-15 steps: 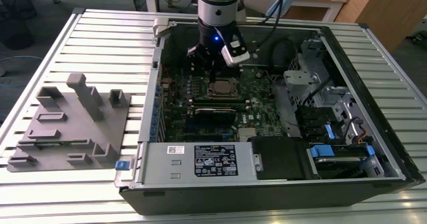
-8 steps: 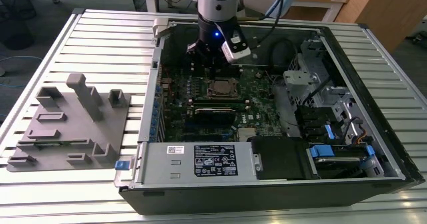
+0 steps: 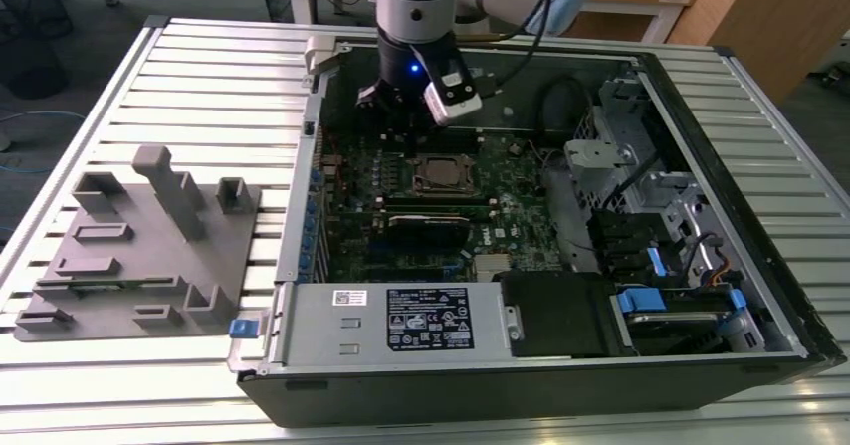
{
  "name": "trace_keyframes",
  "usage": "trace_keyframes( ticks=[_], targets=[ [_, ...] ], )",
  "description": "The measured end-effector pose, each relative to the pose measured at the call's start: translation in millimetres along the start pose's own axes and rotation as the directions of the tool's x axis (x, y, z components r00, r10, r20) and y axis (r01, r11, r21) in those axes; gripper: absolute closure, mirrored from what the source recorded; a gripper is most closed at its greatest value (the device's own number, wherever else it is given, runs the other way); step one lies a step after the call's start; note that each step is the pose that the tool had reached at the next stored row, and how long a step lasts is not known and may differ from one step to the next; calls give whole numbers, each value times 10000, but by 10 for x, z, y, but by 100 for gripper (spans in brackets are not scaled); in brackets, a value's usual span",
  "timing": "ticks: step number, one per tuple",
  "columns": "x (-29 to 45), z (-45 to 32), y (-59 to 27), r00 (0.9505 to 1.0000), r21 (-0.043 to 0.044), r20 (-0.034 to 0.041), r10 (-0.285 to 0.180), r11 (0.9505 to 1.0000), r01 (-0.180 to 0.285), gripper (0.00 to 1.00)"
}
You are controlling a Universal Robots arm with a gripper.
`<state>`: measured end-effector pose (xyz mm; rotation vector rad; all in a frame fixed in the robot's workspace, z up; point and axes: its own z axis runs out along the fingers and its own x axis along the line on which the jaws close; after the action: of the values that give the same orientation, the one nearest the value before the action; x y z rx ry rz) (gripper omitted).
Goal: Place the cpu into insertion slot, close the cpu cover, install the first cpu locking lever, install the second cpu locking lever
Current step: 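Install the first cpu locking lever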
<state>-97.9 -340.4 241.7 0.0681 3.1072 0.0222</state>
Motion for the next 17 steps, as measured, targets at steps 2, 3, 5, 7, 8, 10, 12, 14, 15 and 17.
trace_keyframes(
  ticks=[2,3,5,7,8,10,12,14,15,17],
  targets=[
    [70,5,-3,10000,7,0,3,10000,-3,89],
    [96,7,-4,10000,11,1,1,10000,-1,89],
    [125,8,-6,10000,-2,7,2,10000,-2,89],
    [133,7,-6,10000,-260,12,10,9997,-10,89],
    [135,7,-6,10000,-445,8,17,9990,-17,89],
    [137,7,-6,10000,-780,-2,28,9969,-28,89],
    [141,7,-6,10000,-917,-6,34,9958,-34,89],
    [146,7,-6,10000,-966,-8,36,9953,-36,89],
    [150,7,-6,10000,-989,-10,36,9951,-37,89],
    [157,8,4,10000,-1018,-10,37,9948,-38,89]
  ],
)
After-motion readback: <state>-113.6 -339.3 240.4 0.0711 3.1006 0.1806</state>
